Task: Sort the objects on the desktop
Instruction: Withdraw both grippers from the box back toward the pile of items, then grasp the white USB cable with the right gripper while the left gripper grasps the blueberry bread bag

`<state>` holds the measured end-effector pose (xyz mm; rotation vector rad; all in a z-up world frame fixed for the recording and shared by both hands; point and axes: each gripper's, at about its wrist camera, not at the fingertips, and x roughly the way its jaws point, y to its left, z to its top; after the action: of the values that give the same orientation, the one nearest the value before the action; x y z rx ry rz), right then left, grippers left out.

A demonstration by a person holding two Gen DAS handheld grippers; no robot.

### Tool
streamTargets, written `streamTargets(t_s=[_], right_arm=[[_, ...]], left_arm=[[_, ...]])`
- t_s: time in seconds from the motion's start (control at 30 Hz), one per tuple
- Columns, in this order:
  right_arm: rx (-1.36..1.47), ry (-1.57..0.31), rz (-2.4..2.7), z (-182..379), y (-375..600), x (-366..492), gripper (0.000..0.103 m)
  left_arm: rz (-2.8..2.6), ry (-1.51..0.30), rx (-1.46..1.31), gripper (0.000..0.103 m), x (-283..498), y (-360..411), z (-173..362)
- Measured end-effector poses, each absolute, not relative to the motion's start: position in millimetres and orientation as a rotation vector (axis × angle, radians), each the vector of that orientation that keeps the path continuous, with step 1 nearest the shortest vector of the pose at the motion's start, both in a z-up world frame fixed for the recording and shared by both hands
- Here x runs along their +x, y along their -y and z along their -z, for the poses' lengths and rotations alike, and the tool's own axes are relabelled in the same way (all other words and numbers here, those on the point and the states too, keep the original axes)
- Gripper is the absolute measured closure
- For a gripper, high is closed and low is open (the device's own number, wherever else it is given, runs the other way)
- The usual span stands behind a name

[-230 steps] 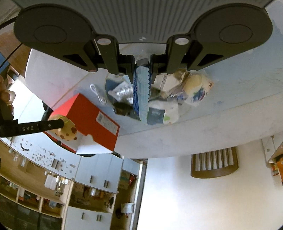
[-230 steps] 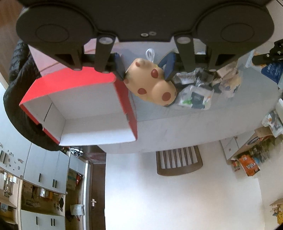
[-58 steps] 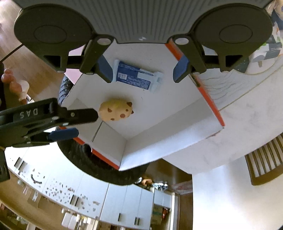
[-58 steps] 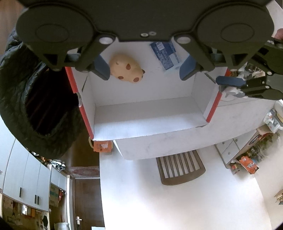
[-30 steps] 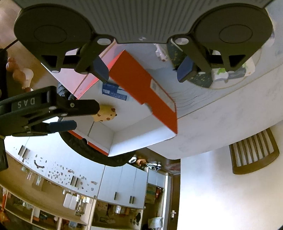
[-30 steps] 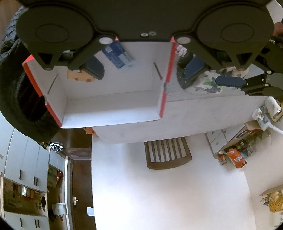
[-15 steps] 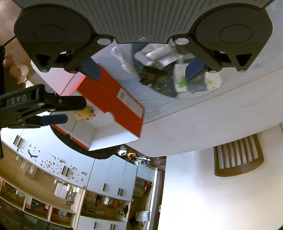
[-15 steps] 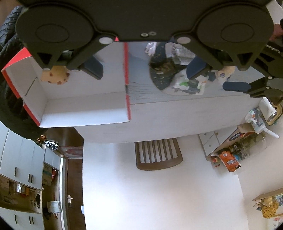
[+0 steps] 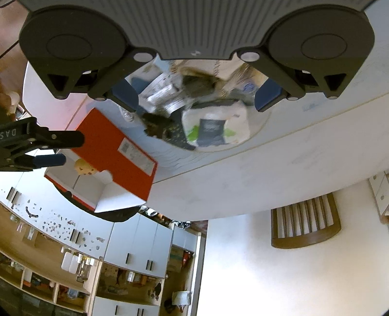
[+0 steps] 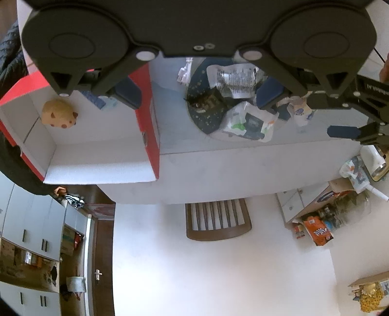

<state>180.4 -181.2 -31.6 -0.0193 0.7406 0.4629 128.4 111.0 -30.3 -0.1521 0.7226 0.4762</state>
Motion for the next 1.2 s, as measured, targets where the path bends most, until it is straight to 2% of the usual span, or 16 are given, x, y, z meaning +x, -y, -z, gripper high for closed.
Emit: streamTargets(t_s=[0.63, 1.07, 1.2], right_arm=[[0.01, -0.799, -0.375, 76, 154, 169, 0.003], [-0.047, -0.856, -0.312, 114, 149, 186, 0.014], [-0.052, -0.858, -0.312, 117, 147, 191, 0.014]], left_arm=[[-0.529, -0.763, -0.154, 0.001, 99, -172, 61], [-0.523, -0.8, -0.145, 0.001, 95, -201, 86], [-0.497, -0.8, -0.132, 0.001, 95, -205, 91]])
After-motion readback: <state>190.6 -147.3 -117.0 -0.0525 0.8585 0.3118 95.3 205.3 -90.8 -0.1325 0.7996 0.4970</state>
